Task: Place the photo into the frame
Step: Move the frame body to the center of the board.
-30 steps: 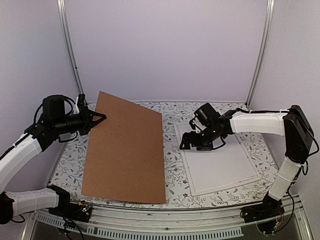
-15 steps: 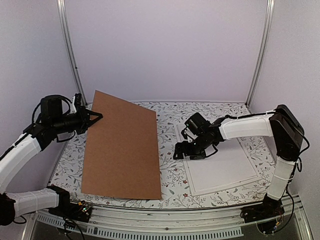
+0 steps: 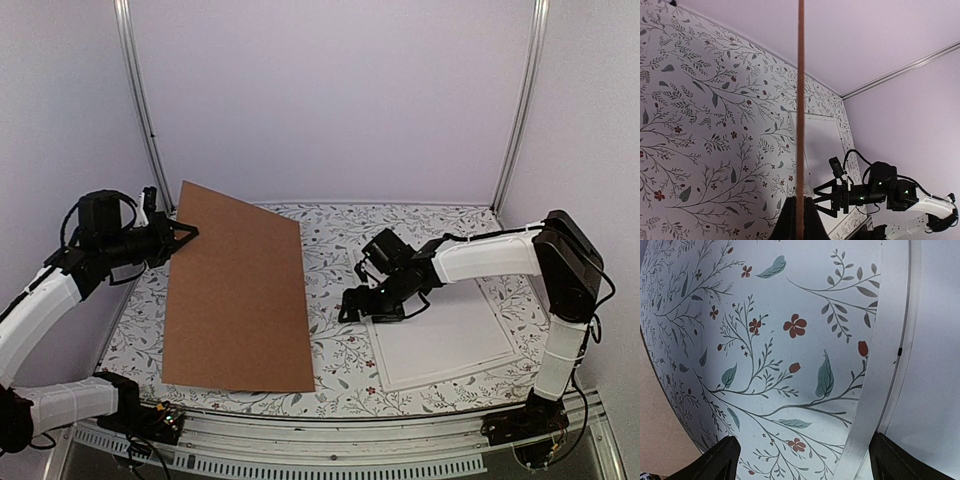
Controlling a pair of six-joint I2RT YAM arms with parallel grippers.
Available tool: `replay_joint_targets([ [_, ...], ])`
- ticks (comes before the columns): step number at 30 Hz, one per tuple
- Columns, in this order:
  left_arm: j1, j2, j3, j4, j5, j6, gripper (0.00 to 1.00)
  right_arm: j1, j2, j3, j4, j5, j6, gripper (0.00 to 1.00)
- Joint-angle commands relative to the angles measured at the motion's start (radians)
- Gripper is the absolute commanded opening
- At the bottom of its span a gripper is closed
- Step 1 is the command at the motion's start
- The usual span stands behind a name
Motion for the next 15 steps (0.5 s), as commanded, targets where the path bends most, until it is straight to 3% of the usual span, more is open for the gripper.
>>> replay_joint_targets([
  [1,0.021,-0.011,-0.003,0.031,0.01,0.011,0.0,0.018,0.041,0.022,0.033,-0.04,0.02,0.93],
  [15,0.106,-0.005,0.026,-0.037,-0.049,0.107,0.0,0.106,0.168,0.202,0.077,-0.109,0.053,0.93],
])
